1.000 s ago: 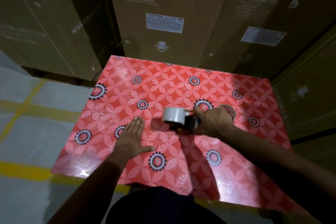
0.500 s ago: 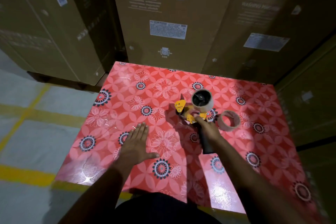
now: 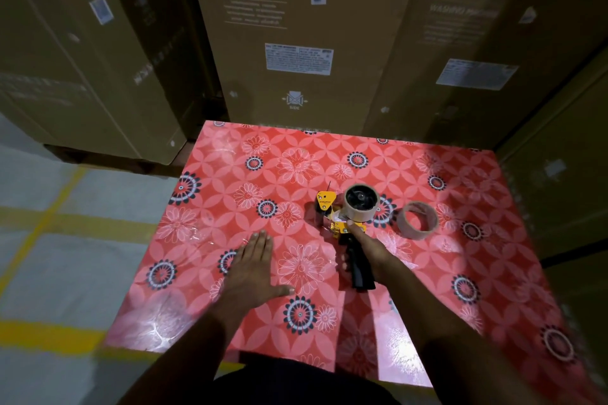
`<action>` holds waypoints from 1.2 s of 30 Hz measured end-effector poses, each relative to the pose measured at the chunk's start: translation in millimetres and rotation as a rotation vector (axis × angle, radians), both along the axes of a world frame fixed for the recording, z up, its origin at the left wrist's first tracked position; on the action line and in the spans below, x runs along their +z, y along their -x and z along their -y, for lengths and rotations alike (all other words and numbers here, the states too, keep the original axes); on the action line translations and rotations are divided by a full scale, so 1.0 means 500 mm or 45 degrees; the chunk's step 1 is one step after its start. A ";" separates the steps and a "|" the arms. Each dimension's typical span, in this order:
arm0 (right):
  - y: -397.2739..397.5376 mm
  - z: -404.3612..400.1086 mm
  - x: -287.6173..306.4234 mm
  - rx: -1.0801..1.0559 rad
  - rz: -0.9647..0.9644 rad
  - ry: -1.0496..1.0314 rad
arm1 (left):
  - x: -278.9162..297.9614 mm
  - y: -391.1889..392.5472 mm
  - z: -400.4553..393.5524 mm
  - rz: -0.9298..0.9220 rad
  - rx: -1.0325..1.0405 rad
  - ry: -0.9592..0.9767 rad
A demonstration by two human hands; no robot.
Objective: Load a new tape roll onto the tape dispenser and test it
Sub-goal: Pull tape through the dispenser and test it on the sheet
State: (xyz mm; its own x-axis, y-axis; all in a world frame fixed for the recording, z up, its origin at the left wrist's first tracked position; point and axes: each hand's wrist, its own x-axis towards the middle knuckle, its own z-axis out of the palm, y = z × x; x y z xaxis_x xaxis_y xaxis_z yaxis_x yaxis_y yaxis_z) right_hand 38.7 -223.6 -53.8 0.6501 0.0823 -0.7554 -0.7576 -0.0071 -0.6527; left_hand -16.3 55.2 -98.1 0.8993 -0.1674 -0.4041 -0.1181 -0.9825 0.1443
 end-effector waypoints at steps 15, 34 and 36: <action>0.131 -0.108 0.014 0.438 1.142 1.630 | -0.007 0.060 -0.117 0.169 0.065 0.288; 0.212 -0.154 -0.099 1.016 0.756 1.477 | -0.028 -0.001 -0.278 0.149 0.279 -0.018; 0.220 -0.153 -0.084 0.944 0.704 1.501 | -0.039 0.001 -0.277 0.196 0.266 -0.021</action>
